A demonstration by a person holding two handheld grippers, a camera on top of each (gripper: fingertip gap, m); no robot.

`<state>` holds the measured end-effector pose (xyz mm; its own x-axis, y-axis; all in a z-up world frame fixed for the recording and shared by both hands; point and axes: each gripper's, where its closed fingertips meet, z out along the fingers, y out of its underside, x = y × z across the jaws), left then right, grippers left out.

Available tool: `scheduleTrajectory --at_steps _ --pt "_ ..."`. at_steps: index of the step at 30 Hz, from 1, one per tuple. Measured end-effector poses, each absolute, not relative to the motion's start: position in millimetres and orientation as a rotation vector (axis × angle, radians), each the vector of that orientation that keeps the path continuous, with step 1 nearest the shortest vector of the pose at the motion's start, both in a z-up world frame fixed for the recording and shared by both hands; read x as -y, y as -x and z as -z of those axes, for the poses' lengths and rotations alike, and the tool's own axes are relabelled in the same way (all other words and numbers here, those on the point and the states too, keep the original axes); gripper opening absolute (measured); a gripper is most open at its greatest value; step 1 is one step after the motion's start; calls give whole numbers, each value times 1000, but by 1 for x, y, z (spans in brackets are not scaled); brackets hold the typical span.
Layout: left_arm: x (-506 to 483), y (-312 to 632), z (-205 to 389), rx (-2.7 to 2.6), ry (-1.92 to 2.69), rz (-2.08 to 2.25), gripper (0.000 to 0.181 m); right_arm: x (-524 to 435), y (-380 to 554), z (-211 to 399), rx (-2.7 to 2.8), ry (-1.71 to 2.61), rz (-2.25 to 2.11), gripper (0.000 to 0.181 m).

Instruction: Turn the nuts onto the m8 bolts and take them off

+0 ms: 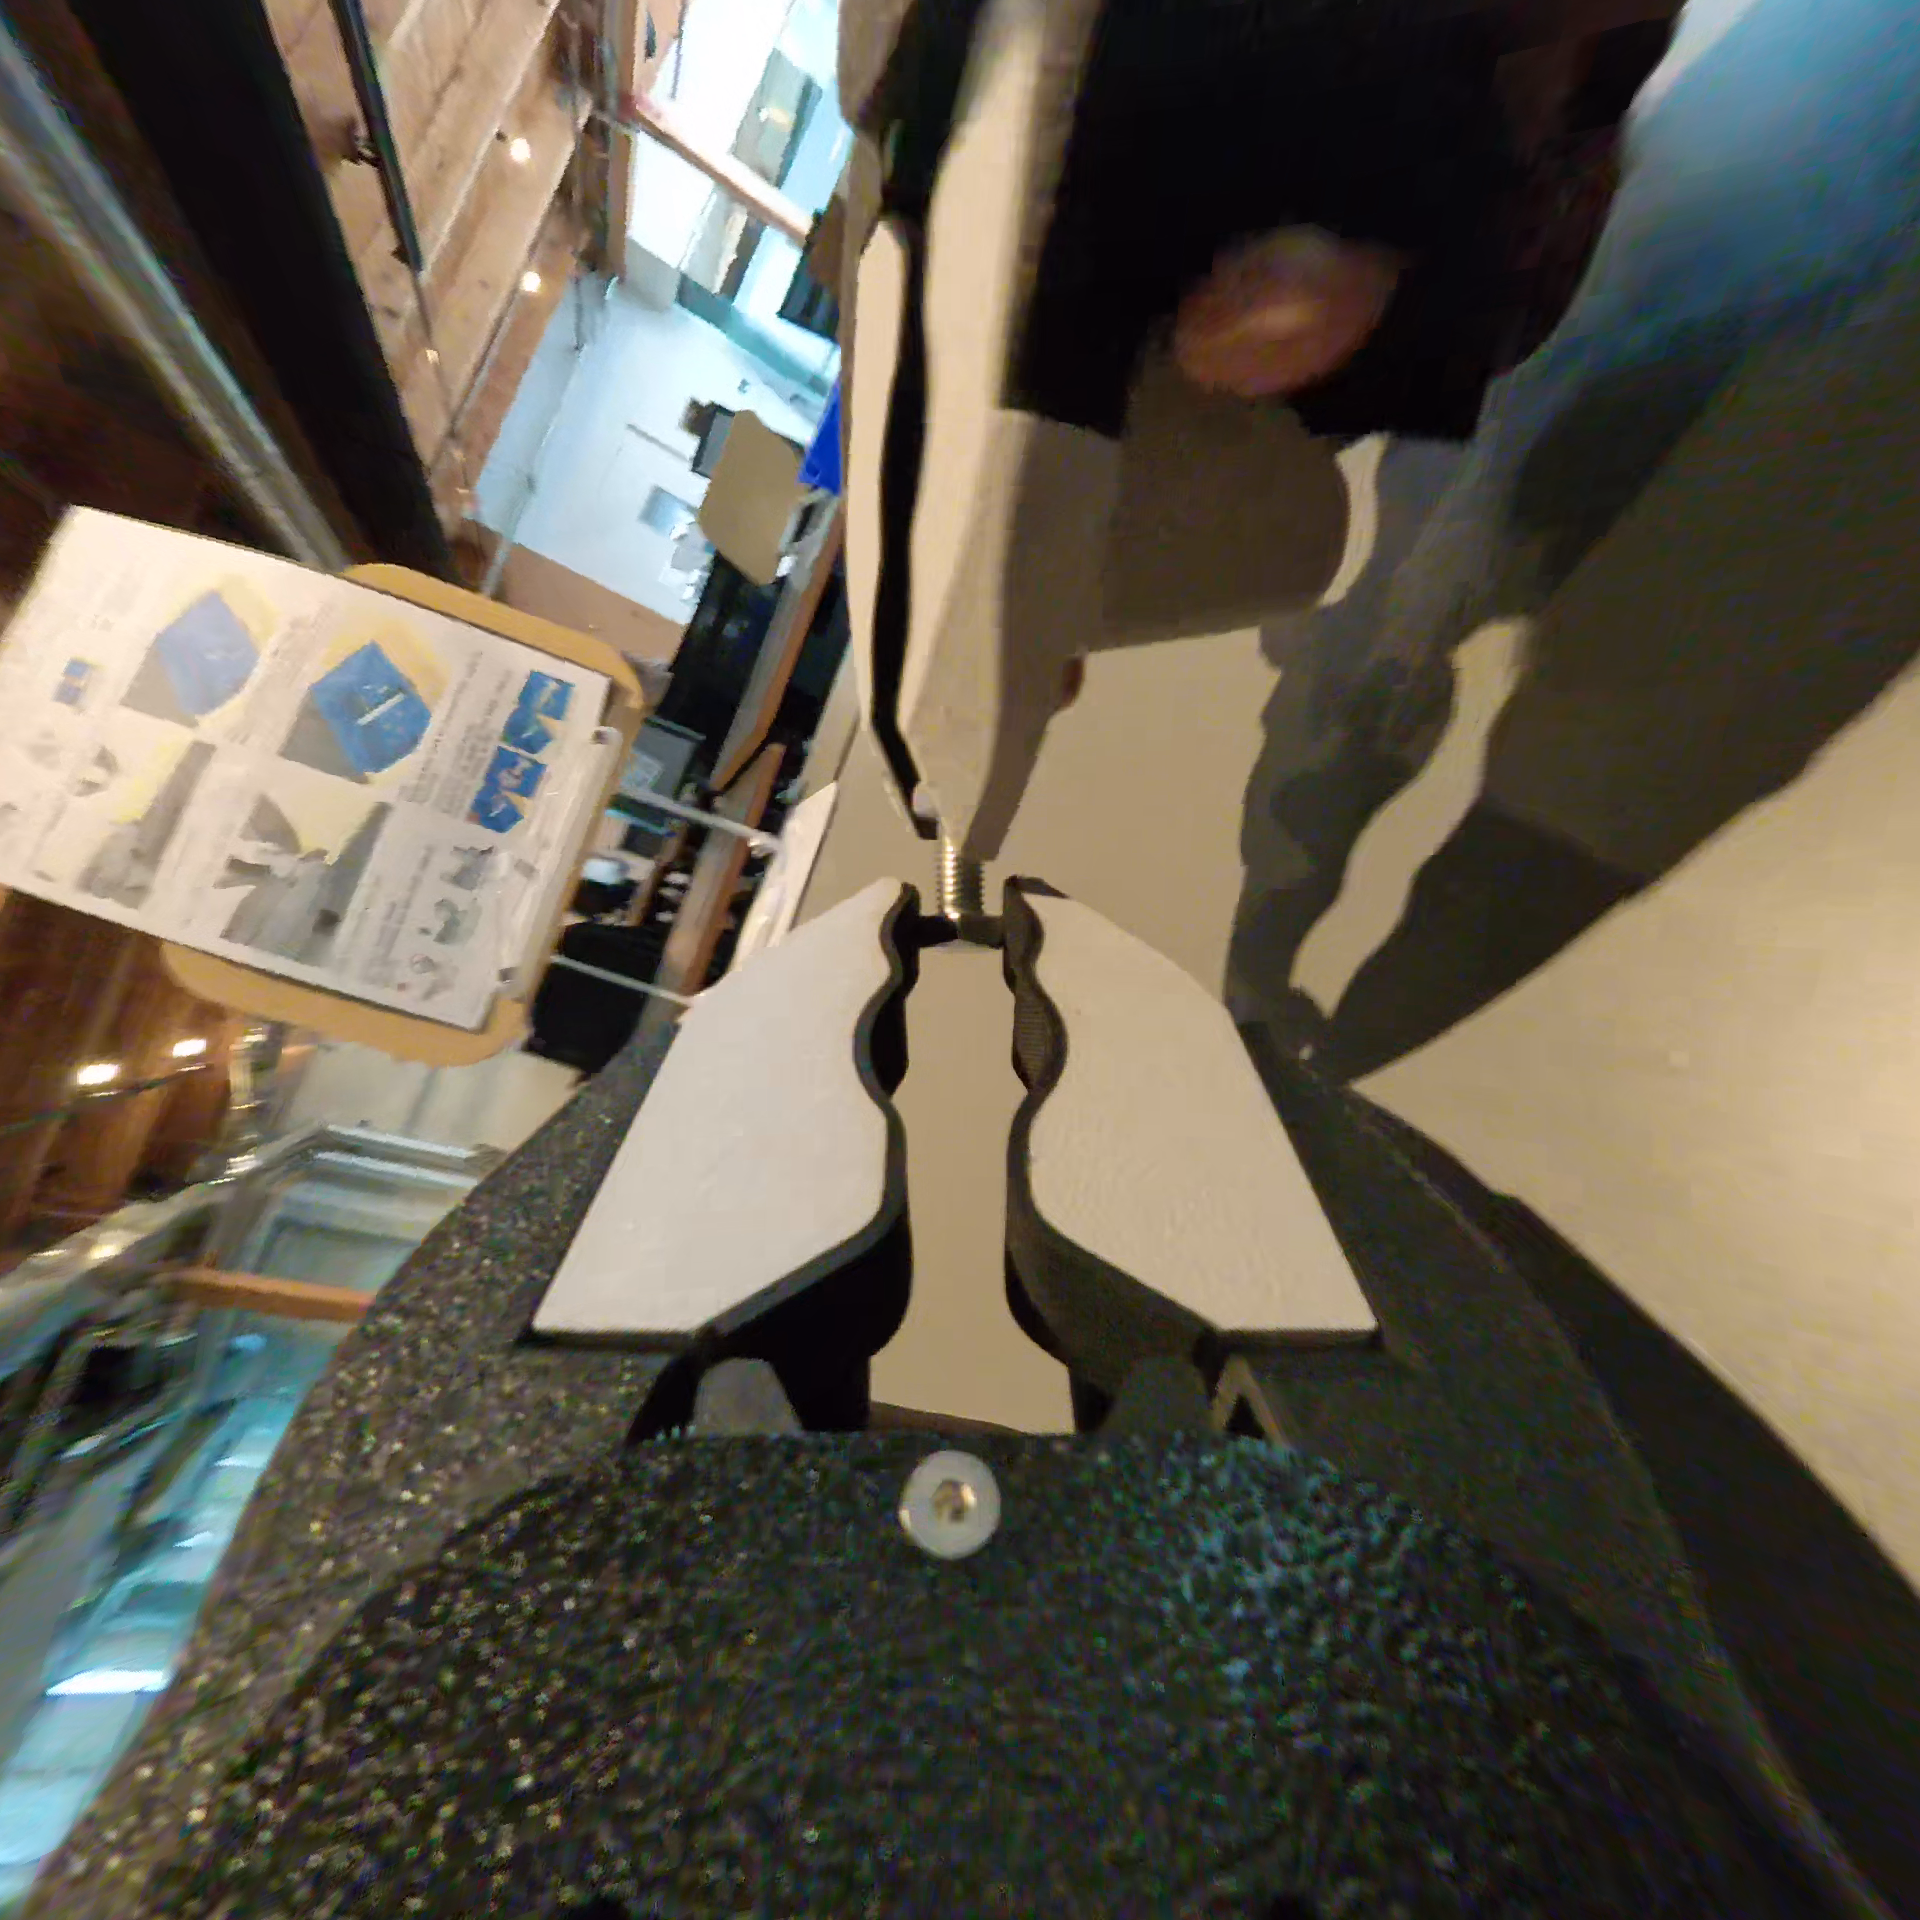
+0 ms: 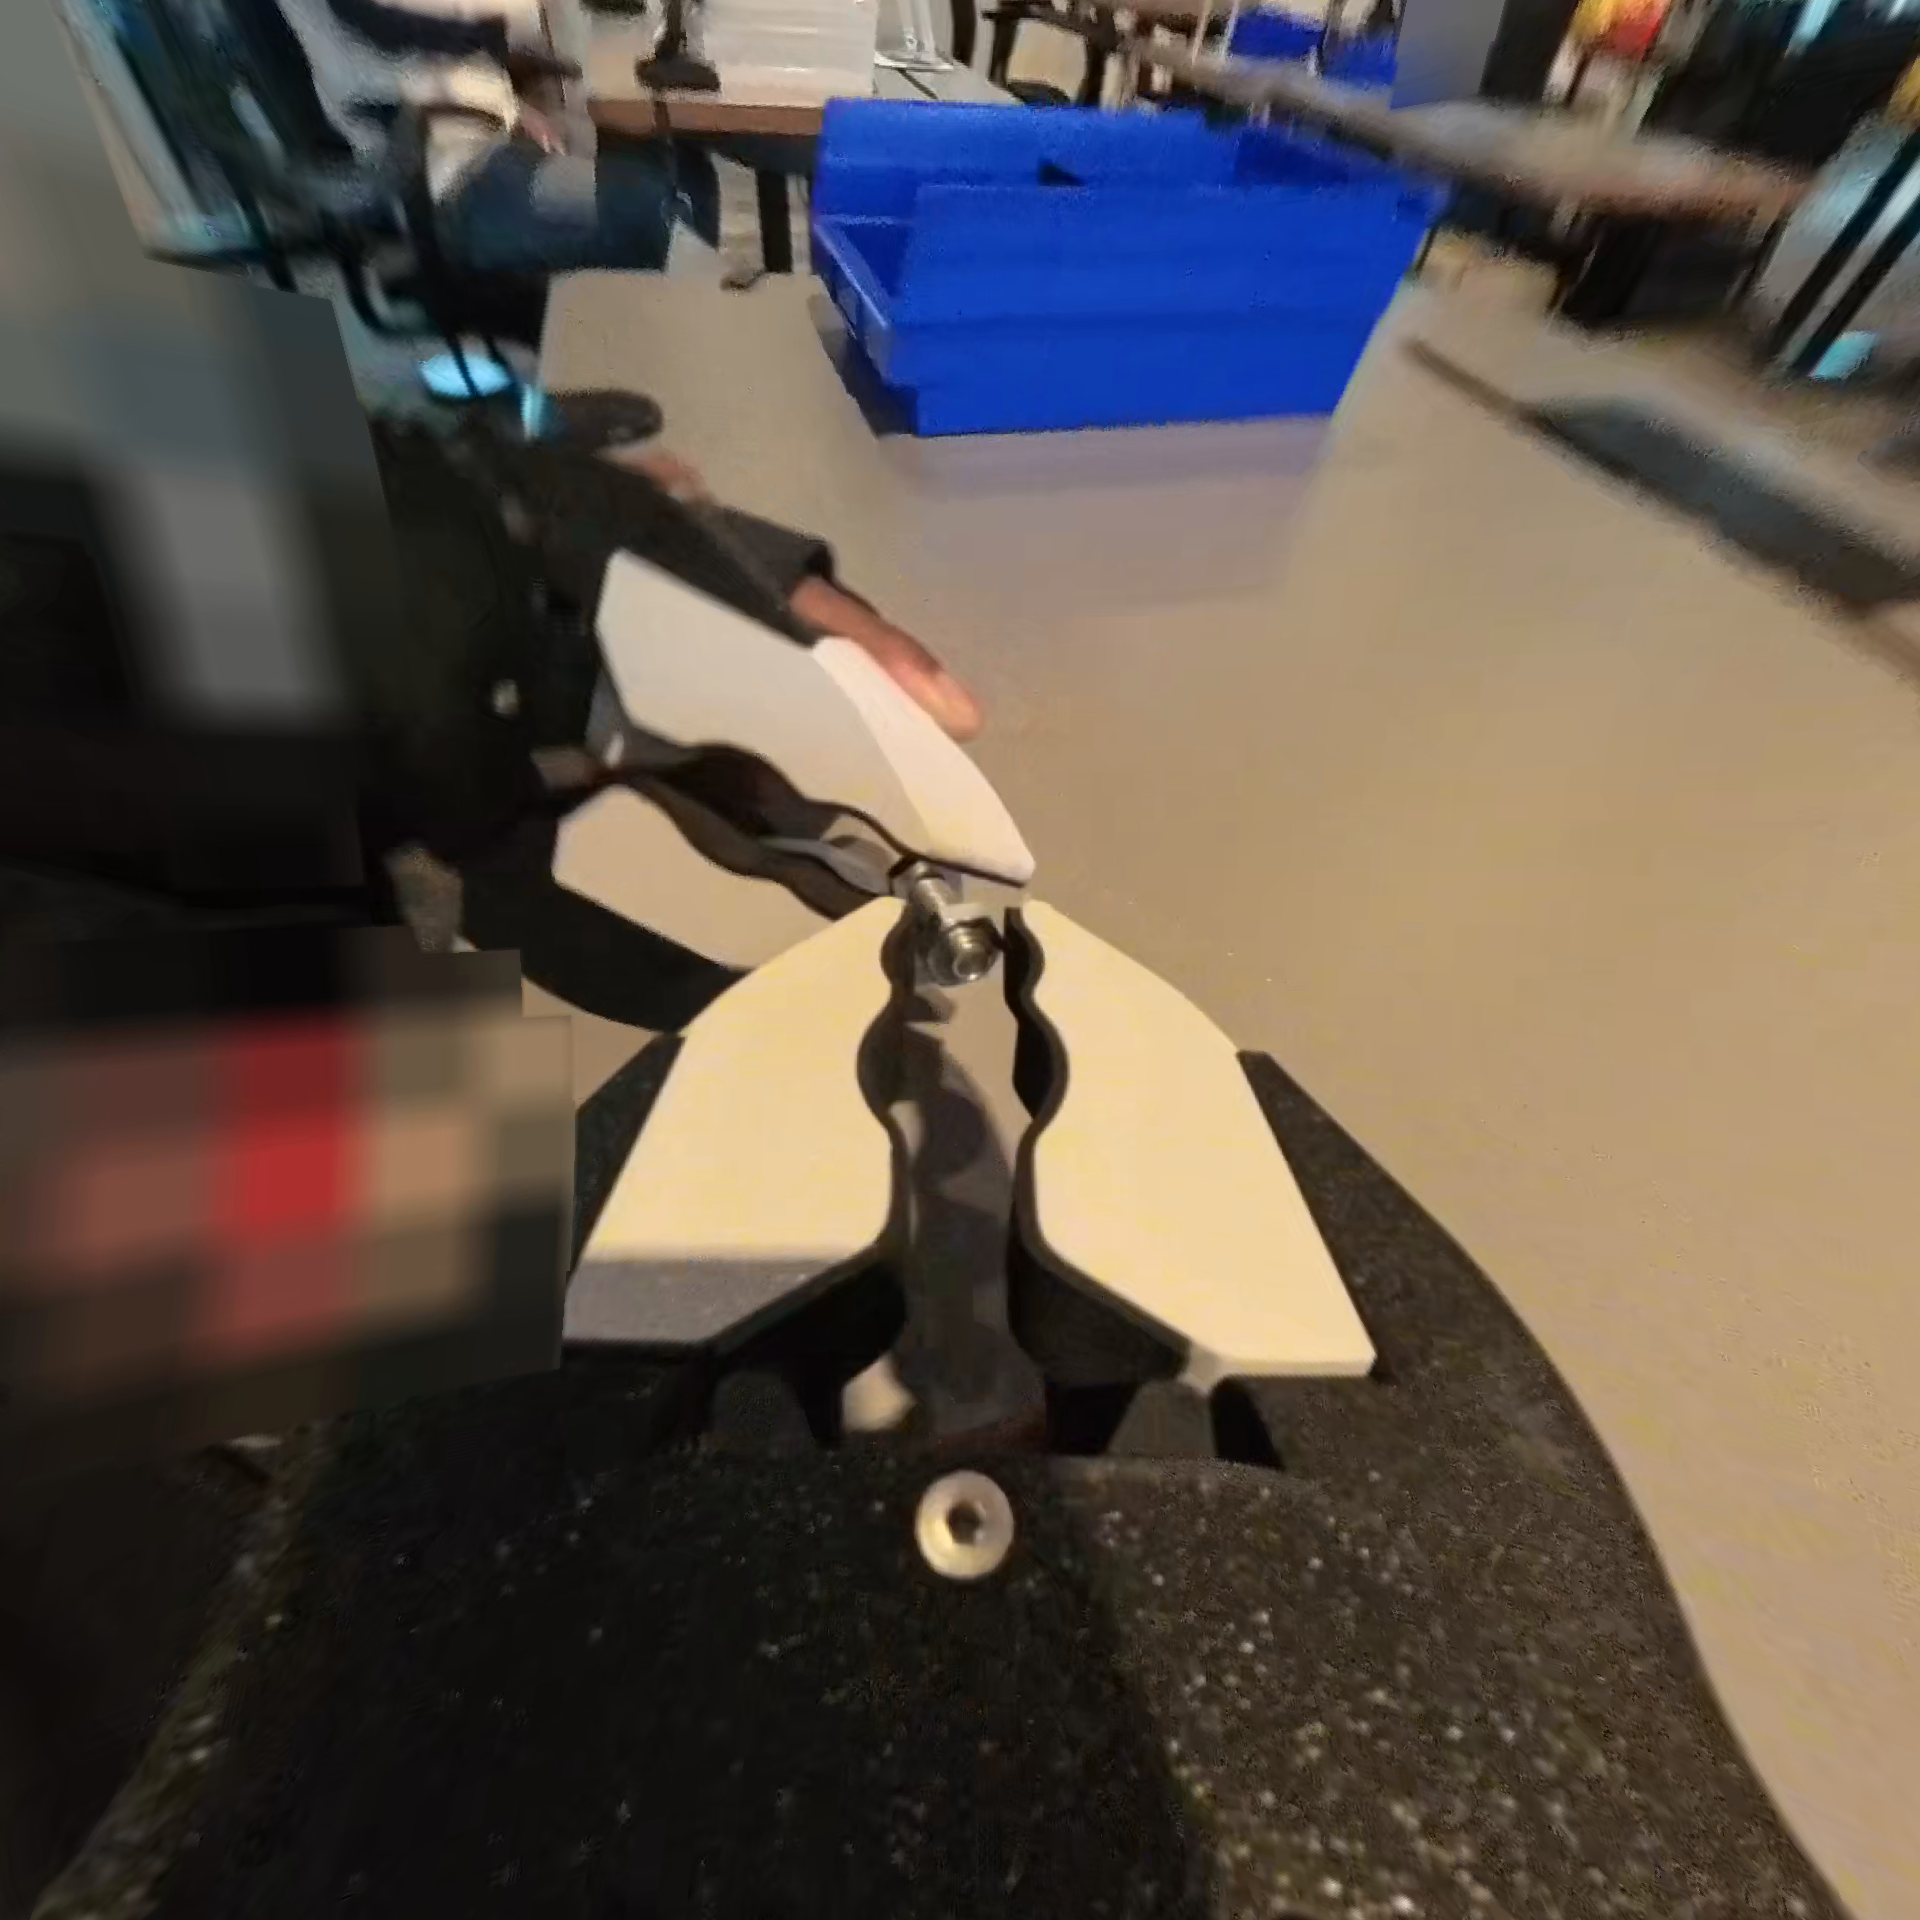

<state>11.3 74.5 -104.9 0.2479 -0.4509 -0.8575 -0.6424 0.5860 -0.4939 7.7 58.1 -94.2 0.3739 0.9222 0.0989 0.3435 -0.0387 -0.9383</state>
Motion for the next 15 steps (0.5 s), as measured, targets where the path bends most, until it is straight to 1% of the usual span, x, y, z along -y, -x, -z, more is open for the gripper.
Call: scheduleTrajectory --at_steps 2,4,5,6,10,15 --pt "-80 -6 104 -1372 997 -287 15 -62 -4 95 1028 1730 -892 16" --pt "-81 -5 104 -1358 1007 -307 15 -64 -3 95 988 1751 -986 17" --pt "-82 -4 103 -1348 1025 -289 15 -63 -3 92 1019 1725 -967 24" --pt "-82 -2 103 -1337 1048 -262 15 -62 -4 88 1060 1670 -914 32" --pt "-80 2 100 -1298 1106 -114 15 -58 -10 87 1247 1490 -650 38" --pt "-71 -2 105 -1338 1120 -22 15 -56 -11 95 1397 1358 -406 37"
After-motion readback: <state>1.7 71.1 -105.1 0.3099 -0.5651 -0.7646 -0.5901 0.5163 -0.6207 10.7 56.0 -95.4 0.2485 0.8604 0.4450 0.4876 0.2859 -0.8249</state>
